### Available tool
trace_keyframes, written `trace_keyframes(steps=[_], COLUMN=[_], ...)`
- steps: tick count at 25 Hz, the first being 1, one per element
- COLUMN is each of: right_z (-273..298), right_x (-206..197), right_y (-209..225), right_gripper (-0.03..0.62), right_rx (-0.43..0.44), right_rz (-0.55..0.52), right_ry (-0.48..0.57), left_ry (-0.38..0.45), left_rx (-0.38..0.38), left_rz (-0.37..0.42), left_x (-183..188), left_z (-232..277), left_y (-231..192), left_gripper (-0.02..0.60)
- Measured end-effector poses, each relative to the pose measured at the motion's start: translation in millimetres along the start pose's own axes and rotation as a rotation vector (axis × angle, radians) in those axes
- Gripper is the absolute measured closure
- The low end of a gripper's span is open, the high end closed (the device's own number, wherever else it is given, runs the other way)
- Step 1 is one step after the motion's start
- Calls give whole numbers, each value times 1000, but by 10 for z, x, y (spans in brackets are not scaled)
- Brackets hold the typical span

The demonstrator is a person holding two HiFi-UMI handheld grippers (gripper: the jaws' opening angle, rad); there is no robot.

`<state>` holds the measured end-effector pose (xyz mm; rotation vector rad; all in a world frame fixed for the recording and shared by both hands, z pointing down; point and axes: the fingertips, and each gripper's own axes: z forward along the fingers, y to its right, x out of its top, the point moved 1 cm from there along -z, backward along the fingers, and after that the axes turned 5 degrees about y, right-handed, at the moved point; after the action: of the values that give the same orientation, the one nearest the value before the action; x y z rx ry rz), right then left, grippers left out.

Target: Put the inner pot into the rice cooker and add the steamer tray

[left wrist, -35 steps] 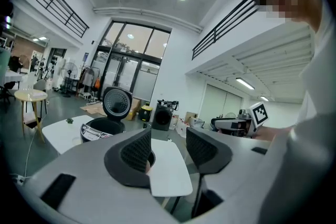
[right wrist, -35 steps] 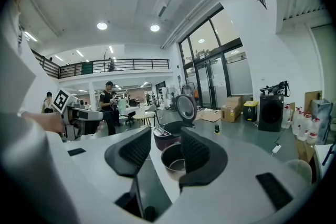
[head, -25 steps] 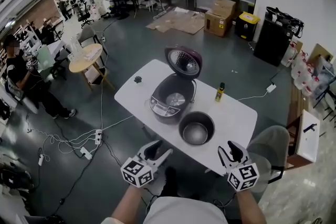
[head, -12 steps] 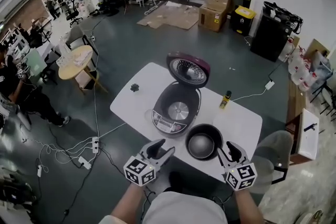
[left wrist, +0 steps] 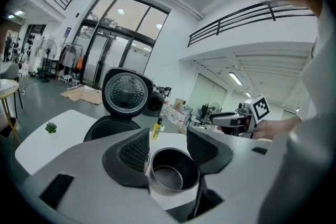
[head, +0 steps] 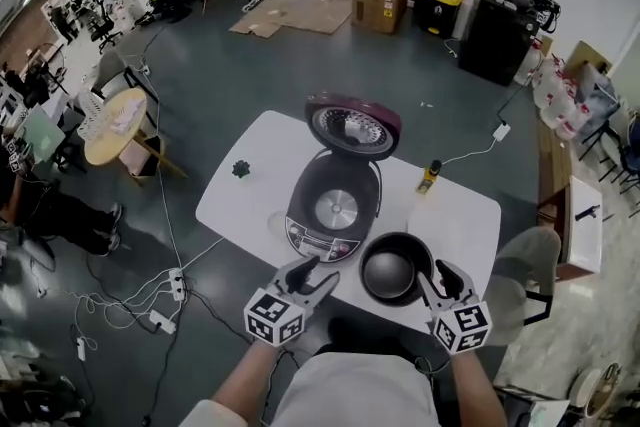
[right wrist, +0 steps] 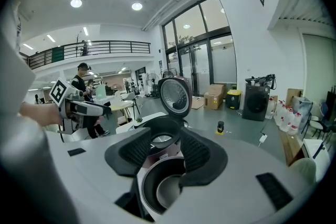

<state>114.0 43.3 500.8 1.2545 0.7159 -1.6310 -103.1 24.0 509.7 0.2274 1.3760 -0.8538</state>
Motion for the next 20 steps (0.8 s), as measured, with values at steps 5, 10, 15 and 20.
trace_keyframes(steps=[5,10,15,20], right_z=[134,214,323,422], right_x=[-100,-256,-487,-761], right_y=[64,231,372,584], right_gripper=[405,405,405,405], right_rx=[-15,-13,14,52], right_rz=[1,9,2,7], right_ry=[-36,-81,-131,-189], left_ry=[-34,-70,-121,-175], left_rx=[-7,2,35,76], left_rz=[-20,-53,-75,-87], left_x=[-129,-325,-588,-884], left_z=[175,387,538,742], left_y=[-114,-85,-23,111], left_gripper=[348,347,344,339])
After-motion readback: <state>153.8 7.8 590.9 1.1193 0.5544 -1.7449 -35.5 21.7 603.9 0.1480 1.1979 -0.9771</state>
